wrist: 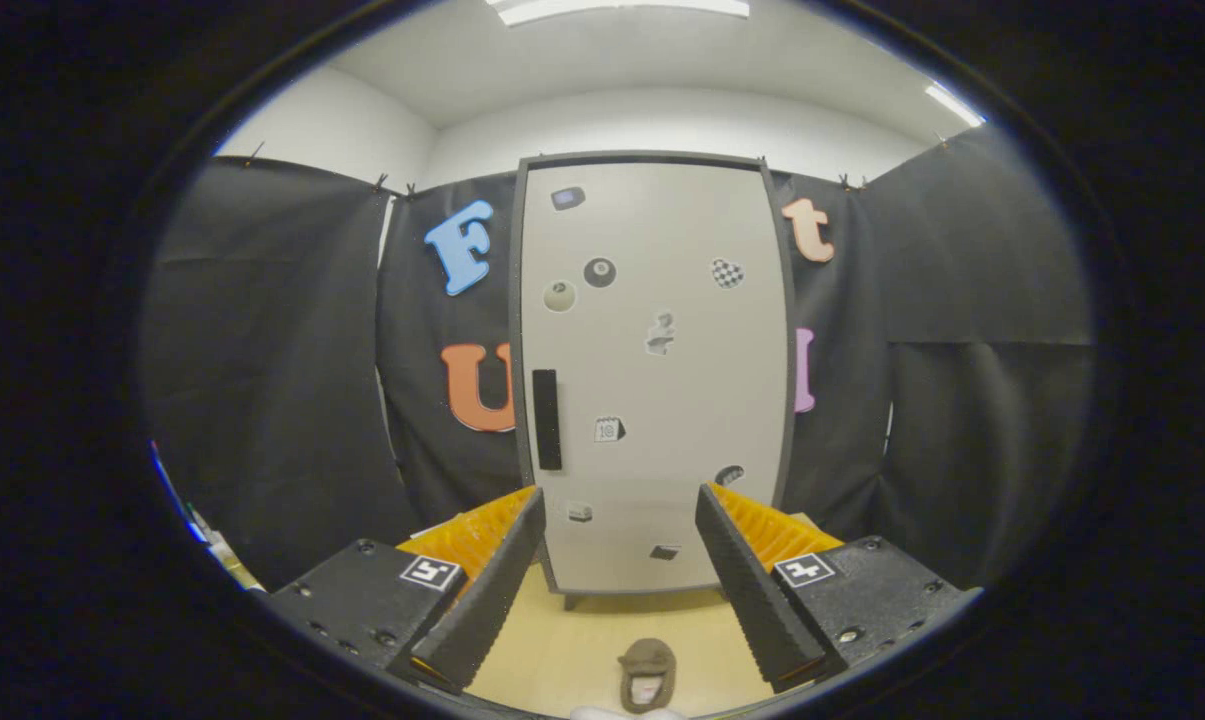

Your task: Open the shoe cabinet door, grab the shoes and put them into the shoe cabinet, then close the shoe cabinet door.

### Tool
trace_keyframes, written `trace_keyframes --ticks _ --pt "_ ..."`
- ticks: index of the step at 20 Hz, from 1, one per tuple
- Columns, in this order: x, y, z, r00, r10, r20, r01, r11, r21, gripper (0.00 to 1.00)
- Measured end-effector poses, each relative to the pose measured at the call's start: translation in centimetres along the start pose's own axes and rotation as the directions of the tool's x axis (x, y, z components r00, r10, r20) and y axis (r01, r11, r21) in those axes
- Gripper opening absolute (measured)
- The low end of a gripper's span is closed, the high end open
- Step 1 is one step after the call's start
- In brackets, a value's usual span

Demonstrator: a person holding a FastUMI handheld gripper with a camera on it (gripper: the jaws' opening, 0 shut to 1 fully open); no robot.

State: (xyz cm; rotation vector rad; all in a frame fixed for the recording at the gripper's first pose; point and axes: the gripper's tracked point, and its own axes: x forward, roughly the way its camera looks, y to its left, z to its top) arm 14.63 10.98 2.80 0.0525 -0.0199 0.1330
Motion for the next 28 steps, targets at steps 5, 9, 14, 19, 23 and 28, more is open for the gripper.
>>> trace_keyframes --ticks 5,9,14,19,23,28 --pt "8.5 3.3 0.6 0.999 0.048 -0.007 -0.048 0.999 0.001 0.99" --pt "14.6 4.9 0.0 0.998 0.060 -0.018 -0.060 0.998 -0.021 0.99" --pt "20.7 5.5 -1.1 0.997 0.061 -0.056 -0.062 0.998 -0.007 0.94" --pt "22.9 6.3 -1.0 0.993 0.096 -0.069 -0.095 0.995 0.014 0.78" --pt "23.5 6.9 -1.7 0.990 0.102 -0.097 -0.101 0.995 0.010 0.49" --pt "23.6 6.6 -1.7 0.991 0.092 -0.102 -0.094 0.995 -0.013 0.40"
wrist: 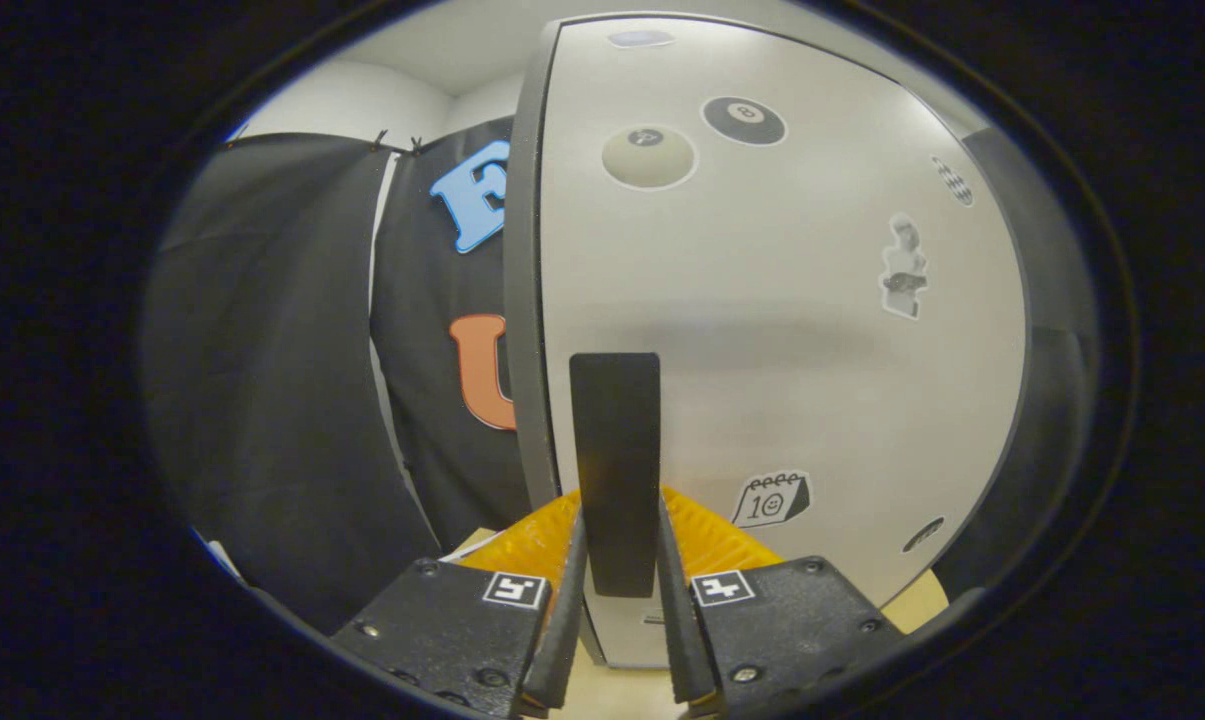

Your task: Open the shoe cabinet door, grab the shoes and put them into the shoe cabinet, then close the shoe cabinet door.

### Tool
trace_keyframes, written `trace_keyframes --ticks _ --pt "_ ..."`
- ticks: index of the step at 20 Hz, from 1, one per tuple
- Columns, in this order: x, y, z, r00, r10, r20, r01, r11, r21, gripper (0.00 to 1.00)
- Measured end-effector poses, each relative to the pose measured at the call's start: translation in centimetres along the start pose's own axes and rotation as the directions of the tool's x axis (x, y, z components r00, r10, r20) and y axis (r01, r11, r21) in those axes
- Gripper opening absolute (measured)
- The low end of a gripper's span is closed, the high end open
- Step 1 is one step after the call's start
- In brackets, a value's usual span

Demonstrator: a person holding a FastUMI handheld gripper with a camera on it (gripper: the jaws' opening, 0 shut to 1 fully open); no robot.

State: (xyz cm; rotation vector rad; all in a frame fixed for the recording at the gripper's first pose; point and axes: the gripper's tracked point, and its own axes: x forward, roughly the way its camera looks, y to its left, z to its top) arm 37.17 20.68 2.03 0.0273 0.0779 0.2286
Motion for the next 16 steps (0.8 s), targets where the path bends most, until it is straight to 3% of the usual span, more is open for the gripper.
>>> trace_keyframes --ticks 5,16 --pt "-0.3 0.0 -0.2 0.998 0.053 -0.017 -0.054 0.999 -0.009 0.31" --pt "-4.8 -1.2 -0.7 0.990 0.135 -0.033 -0.136 0.990 -0.029 0.27"
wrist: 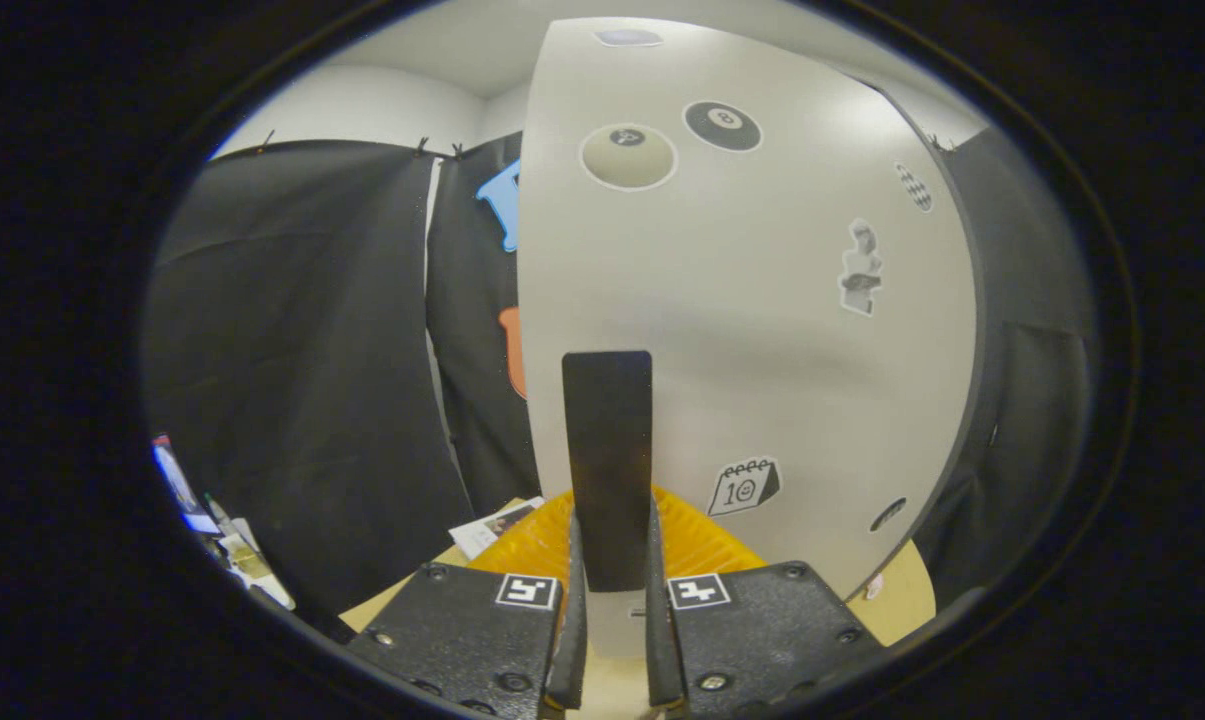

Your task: Open the shoe cabinet door, grab the shoes and put them into the shoe cabinet, then close the shoe cabinet door.

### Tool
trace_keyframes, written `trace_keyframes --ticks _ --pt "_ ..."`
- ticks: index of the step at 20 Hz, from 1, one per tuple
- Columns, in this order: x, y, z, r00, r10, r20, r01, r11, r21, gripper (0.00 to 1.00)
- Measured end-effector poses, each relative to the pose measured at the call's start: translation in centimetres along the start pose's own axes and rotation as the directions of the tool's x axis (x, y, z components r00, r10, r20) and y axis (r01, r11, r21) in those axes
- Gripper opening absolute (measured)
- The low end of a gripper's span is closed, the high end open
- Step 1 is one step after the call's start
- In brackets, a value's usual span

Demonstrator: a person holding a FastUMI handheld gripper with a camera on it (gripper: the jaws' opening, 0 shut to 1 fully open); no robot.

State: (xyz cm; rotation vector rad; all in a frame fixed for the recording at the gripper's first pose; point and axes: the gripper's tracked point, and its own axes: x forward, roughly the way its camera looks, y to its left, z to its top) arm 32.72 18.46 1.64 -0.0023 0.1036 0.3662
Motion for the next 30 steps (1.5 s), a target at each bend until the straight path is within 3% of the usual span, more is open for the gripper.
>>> trace_keyframes --ticks 15,23,28,30 --pt "-6.5 -4.1 -1.3 0.998 -0.059 -0.006 0.059 0.994 0.092 0.25" --pt "-7.7 -7.4 -1.5 0.979 -0.200 0.024 0.201 0.980 -0.005 0.18" --pt "-8.8 -9.4 -1.6 0.964 -0.264 0.020 0.262 0.963 0.056 0.09" --pt "-9.4 -10.7 -1.6 0.952 -0.306 0.014 0.305 0.952 0.023 0.06"
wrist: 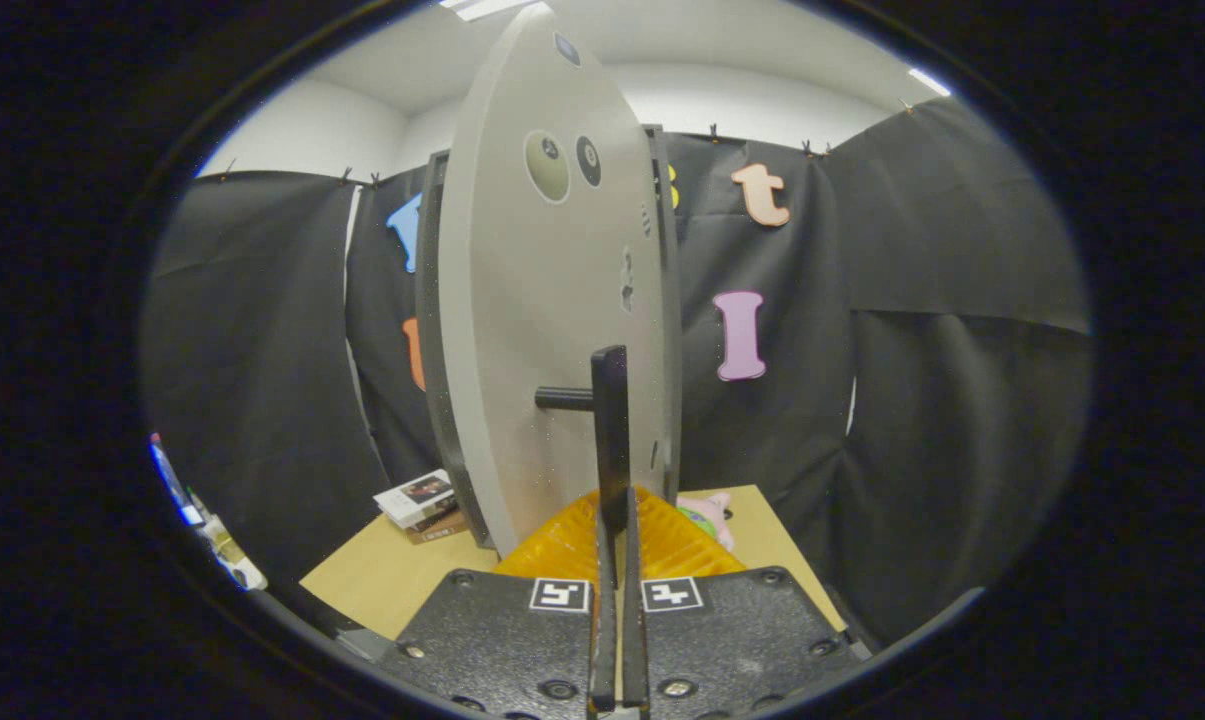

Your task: Open the shoe cabinet door, grab the shoes and put them into the shoe cabinet, then close the shoe cabinet door.

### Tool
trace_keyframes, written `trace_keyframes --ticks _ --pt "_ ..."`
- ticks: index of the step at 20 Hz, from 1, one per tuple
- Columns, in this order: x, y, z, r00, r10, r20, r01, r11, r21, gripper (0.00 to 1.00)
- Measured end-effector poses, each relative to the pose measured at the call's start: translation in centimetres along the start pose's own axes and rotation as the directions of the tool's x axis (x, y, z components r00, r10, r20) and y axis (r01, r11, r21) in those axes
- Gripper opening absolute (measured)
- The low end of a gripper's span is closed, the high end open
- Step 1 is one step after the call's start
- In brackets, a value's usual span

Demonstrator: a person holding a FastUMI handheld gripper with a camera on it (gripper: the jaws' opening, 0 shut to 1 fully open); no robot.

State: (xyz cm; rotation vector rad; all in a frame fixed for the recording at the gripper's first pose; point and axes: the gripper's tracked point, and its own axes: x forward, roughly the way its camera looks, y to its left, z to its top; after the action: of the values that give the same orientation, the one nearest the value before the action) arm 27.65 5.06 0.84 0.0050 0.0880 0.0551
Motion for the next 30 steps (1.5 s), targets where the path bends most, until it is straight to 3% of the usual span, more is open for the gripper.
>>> trace_keyframes --ticks 9,18,23,30 --pt "0.2 -3.1 0.1 0.999 -0.051 -0.002 0.050 0.998 -0.027 0.04" --pt "0.7 -3.3 0.3 1.000 -0.005 0.025 0.006 1.000 -0.010 0.04" --pt "0.3 -3.9 0.2 1.000 0.001 0.027 0.001 0.997 -0.071 0.04" --pt "-1.0 -5.5 -0.1 0.999 -0.049 0.009 0.050 0.992 -0.118 0.16"
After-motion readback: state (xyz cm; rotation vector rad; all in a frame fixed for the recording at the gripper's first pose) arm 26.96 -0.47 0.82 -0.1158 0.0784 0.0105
